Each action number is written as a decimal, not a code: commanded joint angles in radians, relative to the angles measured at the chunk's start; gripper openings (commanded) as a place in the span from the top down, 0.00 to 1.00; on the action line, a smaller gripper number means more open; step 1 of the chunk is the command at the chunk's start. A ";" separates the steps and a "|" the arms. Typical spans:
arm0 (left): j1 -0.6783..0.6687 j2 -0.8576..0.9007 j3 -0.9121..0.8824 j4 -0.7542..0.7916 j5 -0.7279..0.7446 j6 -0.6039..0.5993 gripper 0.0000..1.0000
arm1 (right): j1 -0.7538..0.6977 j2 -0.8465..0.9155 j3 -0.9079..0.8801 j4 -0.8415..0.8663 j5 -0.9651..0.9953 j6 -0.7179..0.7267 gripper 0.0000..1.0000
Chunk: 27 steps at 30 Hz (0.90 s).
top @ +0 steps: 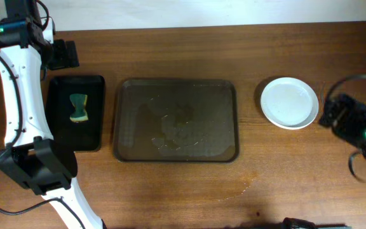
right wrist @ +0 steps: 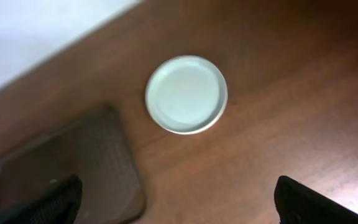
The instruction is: Clean dirty plates on tray and stack at the side
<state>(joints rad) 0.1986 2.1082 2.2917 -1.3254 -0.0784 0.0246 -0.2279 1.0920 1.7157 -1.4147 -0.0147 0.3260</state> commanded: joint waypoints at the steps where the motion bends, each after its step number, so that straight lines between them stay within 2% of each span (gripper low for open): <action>1: -0.002 0.003 0.005 0.000 0.010 -0.013 0.01 | 0.006 -0.077 0.013 -0.003 -0.041 -0.015 0.02; 6: -0.002 0.003 0.005 0.000 0.010 -0.013 0.01 | 0.006 -0.115 -0.021 -0.003 0.021 -0.038 0.02; 8: -0.002 0.003 0.005 0.000 0.010 -0.013 0.01 | 0.005 -0.229 -0.197 0.015 -0.034 -0.027 0.02; 10: -0.002 0.003 0.005 0.000 0.010 -0.013 0.01 | 0.026 -0.447 -0.552 0.339 -0.015 -0.034 0.01; 12: -0.002 0.003 0.005 0.000 0.010 -0.013 0.01 | 0.066 -0.695 -0.932 0.764 -0.016 -0.042 0.02; 16: -0.002 0.003 0.005 0.000 0.010 -0.013 0.01 | 0.122 -0.953 -1.421 1.266 -0.031 -0.042 0.02; 18: -0.001 0.003 0.005 0.000 0.010 -0.013 0.01 | 0.143 -1.021 -1.596 1.452 -0.026 -0.042 0.01; 21: -0.002 0.003 0.005 0.000 0.010 -0.013 0.01 | 0.158 -1.089 -1.710 1.471 -0.022 -0.042 0.02; 23: -0.002 0.003 0.005 0.000 0.010 -0.013 0.01 | 0.159 -1.089 -1.710 1.326 0.000 -0.041 0.02; 27: -0.002 0.003 0.005 0.000 0.010 -0.013 0.01 | 0.159 -1.086 -1.710 1.336 0.000 -0.041 0.02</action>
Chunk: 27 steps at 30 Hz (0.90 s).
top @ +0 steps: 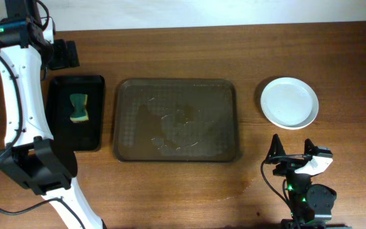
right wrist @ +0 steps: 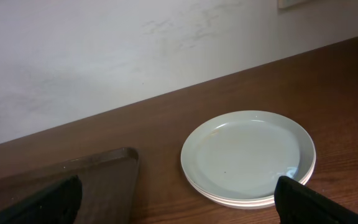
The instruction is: Clean dirty plates on tray and stack at the side
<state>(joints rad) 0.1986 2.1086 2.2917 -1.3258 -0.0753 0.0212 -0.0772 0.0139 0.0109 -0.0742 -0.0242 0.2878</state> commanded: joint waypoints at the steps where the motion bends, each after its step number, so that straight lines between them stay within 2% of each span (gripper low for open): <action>1: -0.002 0.003 0.005 0.000 0.007 -0.010 0.01 | 0.009 -0.008 -0.005 -0.005 0.009 -0.003 0.02; 11: -0.002 -0.009 0.003 -0.025 0.005 -0.006 0.01 | 0.009 -0.008 -0.005 -0.005 0.009 -0.003 0.02; 13: -0.002 -0.100 0.002 -0.010 0.003 -0.007 0.01 | 0.009 -0.008 -0.005 -0.005 0.009 -0.003 0.02; 16: -0.011 -0.311 -0.014 0.104 0.034 -0.006 0.01 | 0.009 -0.008 -0.005 -0.005 0.009 -0.003 0.02; 18: -0.011 -0.463 -0.165 0.234 0.034 -0.006 0.01 | 0.009 -0.008 -0.005 -0.005 0.009 -0.003 0.02; 22: -0.011 -0.799 -0.742 0.622 0.035 -0.006 0.01 | 0.009 -0.008 -0.005 -0.005 0.010 -0.003 0.02; 25: -0.010 -1.131 -1.232 0.917 0.034 -0.006 0.01 | 0.009 -0.008 -0.005 -0.005 0.009 -0.003 0.02; 27: -0.010 -1.318 -1.489 1.050 0.035 -0.006 0.01 | 0.009 -0.008 -0.005 -0.005 0.010 -0.003 0.02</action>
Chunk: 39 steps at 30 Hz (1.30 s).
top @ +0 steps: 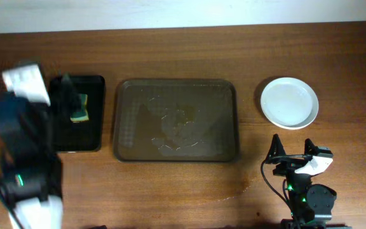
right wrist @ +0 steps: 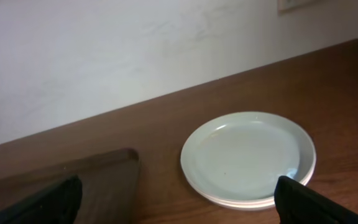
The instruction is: Clean dirty plates on tray and stack at the side
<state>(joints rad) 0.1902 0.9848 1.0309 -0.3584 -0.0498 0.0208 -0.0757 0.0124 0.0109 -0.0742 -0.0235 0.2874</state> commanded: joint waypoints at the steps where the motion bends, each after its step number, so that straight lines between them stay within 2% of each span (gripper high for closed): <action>1: -0.002 -0.311 -0.383 0.158 0.013 -0.006 0.01 | 0.007 -0.006 -0.005 -0.005 0.008 -0.003 0.02; 3: -0.002 -0.504 -0.613 0.258 0.021 -0.006 0.01 | 0.007 -0.006 -0.005 -0.005 0.008 -0.003 0.02; 6: -0.002 -0.771 -0.851 0.297 0.027 -0.006 0.01 | 0.007 -0.006 -0.005 -0.005 0.008 -0.003 0.02; 9: -0.003 -0.886 -0.966 0.362 0.027 -0.003 0.01 | 0.007 -0.006 -0.005 -0.005 0.009 -0.003 0.02; 12: -0.059 -0.981 -1.023 0.345 0.027 0.166 0.01 | 0.007 -0.006 -0.005 -0.005 0.008 -0.003 0.02; 13: -0.080 -0.980 -1.023 0.305 0.027 0.233 0.01 | 0.007 -0.006 -0.005 -0.005 0.008 -0.003 0.02; 14: -0.085 -0.980 -1.023 0.275 0.028 0.246 0.01 | 0.007 -0.006 -0.005 -0.005 0.009 -0.003 0.02; 39: -0.085 -0.980 -1.022 0.275 0.046 0.241 0.01 | 0.007 -0.006 -0.005 -0.005 0.008 -0.003 0.02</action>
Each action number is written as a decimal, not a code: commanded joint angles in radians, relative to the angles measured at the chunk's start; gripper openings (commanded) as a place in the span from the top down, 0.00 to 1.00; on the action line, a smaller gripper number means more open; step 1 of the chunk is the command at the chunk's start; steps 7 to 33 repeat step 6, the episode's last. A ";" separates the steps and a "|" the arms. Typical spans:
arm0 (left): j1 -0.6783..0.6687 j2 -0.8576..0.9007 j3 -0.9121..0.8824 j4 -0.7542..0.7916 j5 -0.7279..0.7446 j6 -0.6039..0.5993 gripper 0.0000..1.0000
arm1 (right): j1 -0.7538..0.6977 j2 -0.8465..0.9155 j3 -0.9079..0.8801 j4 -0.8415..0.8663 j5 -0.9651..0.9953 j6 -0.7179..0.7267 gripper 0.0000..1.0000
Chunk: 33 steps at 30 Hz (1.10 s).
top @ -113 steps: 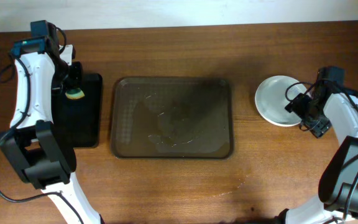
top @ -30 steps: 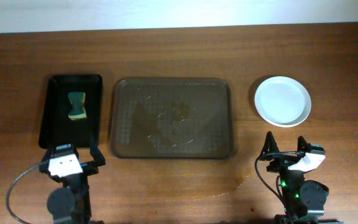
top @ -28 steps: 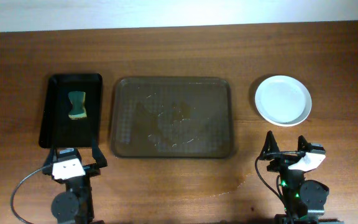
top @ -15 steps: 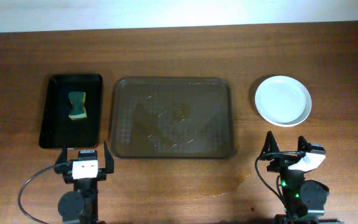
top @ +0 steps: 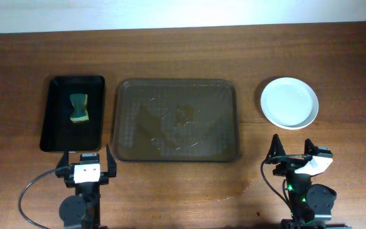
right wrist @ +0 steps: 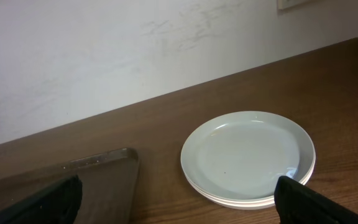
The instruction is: Clean dirty plates on tray and stack at the side
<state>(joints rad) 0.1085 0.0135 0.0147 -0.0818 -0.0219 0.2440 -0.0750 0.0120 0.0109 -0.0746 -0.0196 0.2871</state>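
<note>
A stack of white plates (top: 289,102) sits on the table to the right of the brown tray (top: 126,95); the right wrist view shows two rims of the plates (right wrist: 247,154). The tray holds no plates, only wet smears. A green and yellow sponge (top: 78,107) lies in a black dish (top: 56,127) at the left. My left gripper (top: 85,156) stands open at the front, below the black dish. Nothing is held in my right gripper (top: 291,141), which is open in front of the plates; its fingers (right wrist: 316,202) frame the right wrist view.
The tray's near right corner (right wrist: 104,163) shows at the left of the right wrist view. A pale wall runs behind the table's far edge. A small wet mark lies on the wood in front of the tray's right corner.
My left arm was a blur over the black dish at the left; it now rests at the front edge with its gripper open. The right arm, plates and sponge have not moved.
At first my left arm reached to the back left beyond the black dish, and my right arm hung high by the plates at the right edge. Then the right arm rested at the front, open, facing the plates. The left arm then drew back and now rests too.
</note>
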 commanded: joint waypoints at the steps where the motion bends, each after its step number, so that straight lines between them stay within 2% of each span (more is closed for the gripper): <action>1: -0.004 -0.008 -0.006 -0.002 0.018 0.018 0.01 | 0.006 -0.006 -0.005 -0.004 0.005 -0.002 0.02; 33: -0.004 -0.008 -0.006 -0.002 0.018 0.018 0.01 | 0.006 -0.006 -0.005 -0.004 0.005 -0.002 0.02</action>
